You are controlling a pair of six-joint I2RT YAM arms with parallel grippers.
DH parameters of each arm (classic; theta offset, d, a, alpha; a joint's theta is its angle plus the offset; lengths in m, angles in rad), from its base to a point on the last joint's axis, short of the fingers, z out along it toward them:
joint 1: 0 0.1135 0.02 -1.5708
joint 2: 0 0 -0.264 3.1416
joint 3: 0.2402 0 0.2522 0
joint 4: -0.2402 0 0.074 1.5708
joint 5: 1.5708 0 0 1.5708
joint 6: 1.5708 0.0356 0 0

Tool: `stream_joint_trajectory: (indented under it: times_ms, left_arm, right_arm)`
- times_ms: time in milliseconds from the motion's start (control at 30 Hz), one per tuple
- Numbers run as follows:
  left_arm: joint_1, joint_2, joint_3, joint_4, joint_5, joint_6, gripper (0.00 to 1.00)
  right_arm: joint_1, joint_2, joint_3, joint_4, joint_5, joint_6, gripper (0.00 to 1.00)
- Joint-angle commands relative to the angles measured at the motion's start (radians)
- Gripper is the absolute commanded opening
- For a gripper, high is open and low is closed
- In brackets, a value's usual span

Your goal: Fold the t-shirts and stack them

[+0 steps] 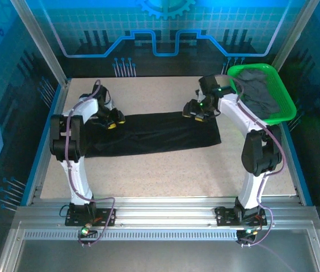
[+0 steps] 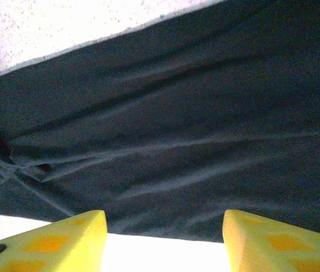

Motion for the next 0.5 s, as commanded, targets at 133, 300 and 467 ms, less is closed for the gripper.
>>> stream_joint_trajectory:
  times_ms: [133, 300, 467]
  left_arm:
    - [-0.038, -0.053, -0.064, -0.016, -0.101, 0.029, 0.41]
    - [-0.059, -0.097, -0.104, -0.030, -0.086, 0.015, 0.34]
    - [-0.081, -0.172, -0.180, 0.002, -0.085, -0.028, 0.30]
  right_arm:
    - [0.031, -0.083, -0.040, 0.036, -0.043, 0.037, 0.57]
    - [0.033, -0.065, -0.035, 0.039, -0.049, 0.040, 0.57]
    - [0.036, -0.050, -0.024, 0.046, -0.058, 0.042, 0.56]
